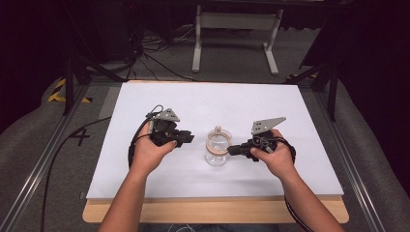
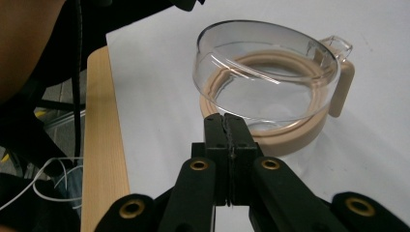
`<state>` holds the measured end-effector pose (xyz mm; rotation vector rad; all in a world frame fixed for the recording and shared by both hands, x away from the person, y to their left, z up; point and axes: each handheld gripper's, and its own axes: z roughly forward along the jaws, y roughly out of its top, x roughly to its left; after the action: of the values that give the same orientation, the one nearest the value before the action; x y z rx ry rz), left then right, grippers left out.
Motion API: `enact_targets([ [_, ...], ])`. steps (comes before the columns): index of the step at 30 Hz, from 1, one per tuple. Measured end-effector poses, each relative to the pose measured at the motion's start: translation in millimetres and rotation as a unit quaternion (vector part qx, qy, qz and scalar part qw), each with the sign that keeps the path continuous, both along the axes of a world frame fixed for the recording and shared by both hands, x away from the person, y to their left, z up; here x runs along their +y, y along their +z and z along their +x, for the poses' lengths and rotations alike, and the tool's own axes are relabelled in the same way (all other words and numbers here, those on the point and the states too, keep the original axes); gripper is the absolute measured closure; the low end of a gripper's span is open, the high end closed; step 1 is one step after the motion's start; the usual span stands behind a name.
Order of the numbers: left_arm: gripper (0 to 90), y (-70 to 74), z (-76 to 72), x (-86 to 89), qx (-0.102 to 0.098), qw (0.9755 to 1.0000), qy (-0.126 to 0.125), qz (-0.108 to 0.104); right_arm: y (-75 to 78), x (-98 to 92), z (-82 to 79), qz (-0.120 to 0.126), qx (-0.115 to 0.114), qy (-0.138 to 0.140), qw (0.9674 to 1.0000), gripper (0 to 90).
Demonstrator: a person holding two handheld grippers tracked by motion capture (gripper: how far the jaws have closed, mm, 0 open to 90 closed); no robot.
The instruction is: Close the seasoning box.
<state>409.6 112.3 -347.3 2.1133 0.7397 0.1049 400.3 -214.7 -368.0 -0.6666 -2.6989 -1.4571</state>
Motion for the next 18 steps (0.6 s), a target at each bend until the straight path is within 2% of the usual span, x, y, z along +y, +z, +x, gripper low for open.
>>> enact_targets([
  [2, 75.9, -1.3, 0.8, 1.5, -0.001, 1.0000, -0.003, 0.001, 0.0, 0.0, 0.0, -0.005, -0.001, 0.004, 1.0000, 90.0],
  [3, 75.7, -1.3, 0.1, 2.0, 0.004, 1.0000, 0.000, 0.004, 0.3, -0.1, -1.2, -0.014, 0.008, 0.004, 0.9999, 90.0],
  [6, 75.3, -1.7, -0.6, 3.6, 0.009, 0.9999, -0.002, 0.006, 0.2, -0.7, -1.7, -0.026, 0.014, 0.006, 0.9995, 90.0],
  [9, 74.9, -2.2, -1.0, 3.3, 0.011, 0.9999, -0.002, 0.008, 2.1, -1.6, -2.9, -0.024, 0.012, 0.007, 0.9996, 90.0],
  [15, 72.0, -0.7, -3.2, 4.2, 0.008, 1.0000, 0.003, 0.004, 7.6, -5.6, -4.4, -0.010, -0.001, -0.003, 0.9999, 89.5],
  [18, 73.0, 0.1, -5.2, 8.3, 0.008, 0.9999, 0.009, -0.001, 13.8, -13.1, -3.4, 0.019, -0.013, -0.023, 0.9995, 82.9],
])
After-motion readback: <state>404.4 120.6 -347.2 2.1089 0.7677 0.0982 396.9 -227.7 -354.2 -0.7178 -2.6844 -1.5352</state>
